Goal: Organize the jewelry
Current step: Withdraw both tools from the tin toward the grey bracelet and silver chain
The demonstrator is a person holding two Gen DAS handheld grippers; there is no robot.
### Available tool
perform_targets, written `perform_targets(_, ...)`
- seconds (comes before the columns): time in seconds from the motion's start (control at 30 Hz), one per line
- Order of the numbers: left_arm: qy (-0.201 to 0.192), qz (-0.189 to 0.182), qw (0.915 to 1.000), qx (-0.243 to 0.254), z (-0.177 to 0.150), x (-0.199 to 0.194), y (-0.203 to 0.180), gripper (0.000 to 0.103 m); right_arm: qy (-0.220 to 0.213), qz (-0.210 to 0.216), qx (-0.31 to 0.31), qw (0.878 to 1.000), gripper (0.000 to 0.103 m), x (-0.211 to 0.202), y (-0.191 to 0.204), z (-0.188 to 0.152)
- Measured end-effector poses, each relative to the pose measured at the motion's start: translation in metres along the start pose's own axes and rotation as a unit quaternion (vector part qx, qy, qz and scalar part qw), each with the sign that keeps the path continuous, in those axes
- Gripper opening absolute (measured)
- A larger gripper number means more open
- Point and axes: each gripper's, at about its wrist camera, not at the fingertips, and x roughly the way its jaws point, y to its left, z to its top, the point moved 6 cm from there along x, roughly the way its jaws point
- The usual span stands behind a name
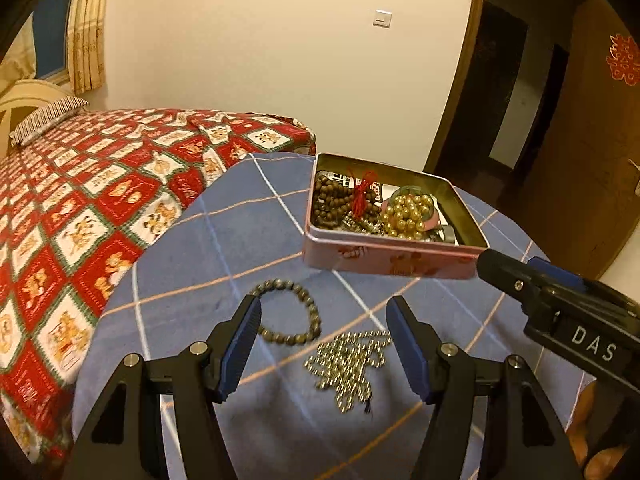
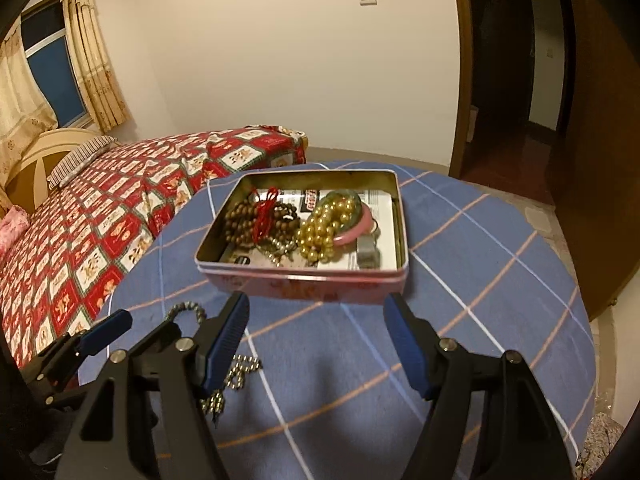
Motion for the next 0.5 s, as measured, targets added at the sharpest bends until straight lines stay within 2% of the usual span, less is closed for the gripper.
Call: perform_targets(0.5, -0.027, 0.014, 0.9995, 0.012, -0.021, -0.043, 0.013, 0.065, -0.030, -0.026, -0.023, 0.999, 0.073, -0.039, 0.019, -0.023)
